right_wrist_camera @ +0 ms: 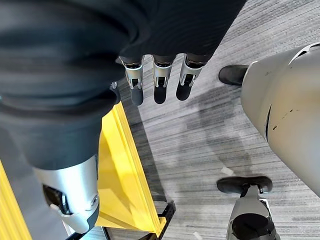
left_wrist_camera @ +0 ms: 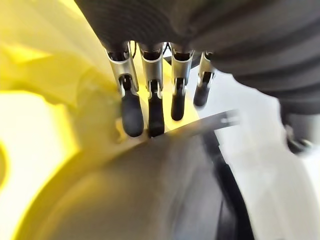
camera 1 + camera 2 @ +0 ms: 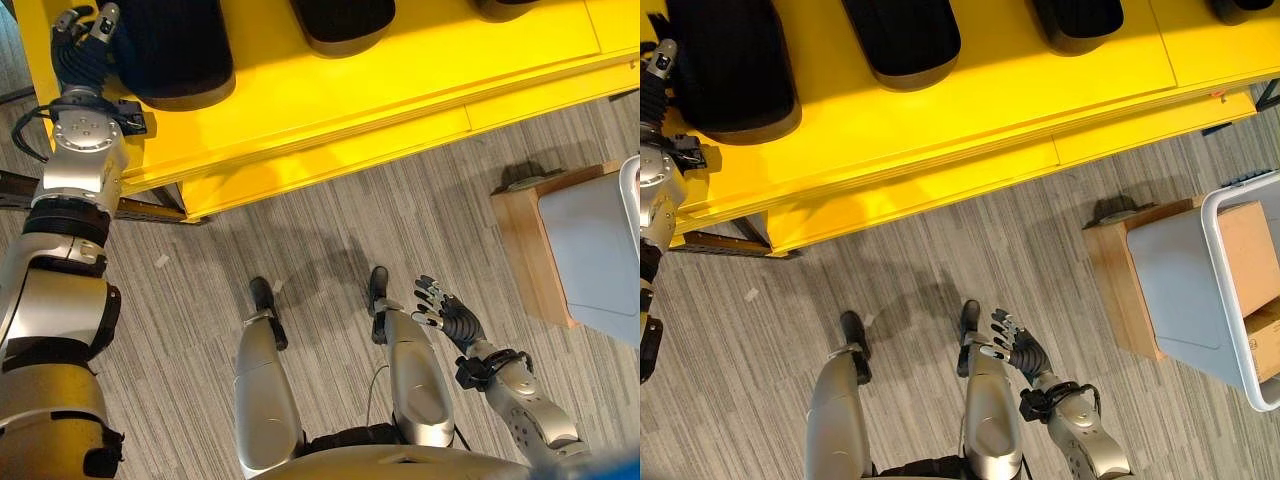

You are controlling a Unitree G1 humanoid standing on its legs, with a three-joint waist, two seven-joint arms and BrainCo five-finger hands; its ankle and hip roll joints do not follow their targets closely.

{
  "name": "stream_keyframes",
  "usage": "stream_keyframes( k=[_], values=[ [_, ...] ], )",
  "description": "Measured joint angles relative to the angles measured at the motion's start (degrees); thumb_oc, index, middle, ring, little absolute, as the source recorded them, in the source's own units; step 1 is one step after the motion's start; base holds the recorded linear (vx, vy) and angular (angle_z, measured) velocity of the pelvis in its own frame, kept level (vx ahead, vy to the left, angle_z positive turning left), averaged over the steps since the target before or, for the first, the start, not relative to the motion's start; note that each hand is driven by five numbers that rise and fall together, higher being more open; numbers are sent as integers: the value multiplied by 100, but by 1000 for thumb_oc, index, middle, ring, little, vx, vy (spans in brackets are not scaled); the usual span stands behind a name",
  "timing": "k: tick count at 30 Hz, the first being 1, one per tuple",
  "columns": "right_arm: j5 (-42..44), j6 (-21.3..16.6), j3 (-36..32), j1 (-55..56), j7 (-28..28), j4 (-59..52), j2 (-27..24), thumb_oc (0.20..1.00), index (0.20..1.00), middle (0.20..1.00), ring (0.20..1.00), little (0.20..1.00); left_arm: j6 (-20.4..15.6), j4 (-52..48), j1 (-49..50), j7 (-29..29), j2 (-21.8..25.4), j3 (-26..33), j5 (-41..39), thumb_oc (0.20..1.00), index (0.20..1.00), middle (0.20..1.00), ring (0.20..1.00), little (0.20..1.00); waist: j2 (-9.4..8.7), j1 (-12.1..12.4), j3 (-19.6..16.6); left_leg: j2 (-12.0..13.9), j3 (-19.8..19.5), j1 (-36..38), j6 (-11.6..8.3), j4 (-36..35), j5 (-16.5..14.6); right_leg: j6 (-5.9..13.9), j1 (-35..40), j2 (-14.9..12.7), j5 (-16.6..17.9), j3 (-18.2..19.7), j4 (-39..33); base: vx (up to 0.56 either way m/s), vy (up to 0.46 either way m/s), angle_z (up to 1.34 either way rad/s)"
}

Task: Move parts from the plastic box to the shelf.

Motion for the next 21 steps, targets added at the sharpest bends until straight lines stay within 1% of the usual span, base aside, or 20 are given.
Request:
stream_keyframes(
  k=[8, 13, 15, 18, 21],
  values=[
    [0, 6, -7, -1, 10, -1, -17, 1000, 1000, 1000, 1000, 1000, 44, 9, -35, -10, 1, -40, -8, 1000, 1000, 1000, 1000, 1000, 4, 30, -2, -2, 1, 19, 1, 15, 1, -1, 1, -6, 0, 7, 46, 0, 0, 0],
    [-1, 16, -29, -2, 13, 3, -227, 1000, 1000, 1000, 1000, 1000, 101, 48, -34, -122, 3, -41, -15, 1000, 1000, 1000, 1000, 1000, 10, 60, -3, -8, 10, 148, 9, 11, 9, -15, 81, -21, -15, 21, 121, 0, 0, 0],
    [-1, 24, -44, -3, 14, -3, -227, 1000, 1000, 1000, 1000, 1000, 106, 39, -34, -123, 5, -41, -68, 1000, 1000, 1000, 1000, 1000, 22, 53, -9, -9, 10, 226, 10, 1, 11, -16, 159, -25, -18, 23, 130, 0, 0, 0],
    [-8, 67, -50, -4, 17, 11, -227, 1000, 1000, 1000, 1000, 1000, 103, -261, 31, -156, 16, -40, -189, 1000, 1000, 1000, 1000, 1000, 49, 95, -11, -20, 2, 312, 13, -32, 13, -18, 245, -39, -24, 15, 143, -9, -12, 3],
    [-13, 78, -60, 0, 26, 19, -227, 1000, 1000, 1000, 1000, 1000, 91, -559, 198, -204, 28, 26, -187, 1000, 1000, 1000, 1000, 1000, 98, 191, -17, -56, 2, 411, 15, -83, 20, -14, 335, -68, -26, 7, 139, -3, 0, 2]
  ],
)
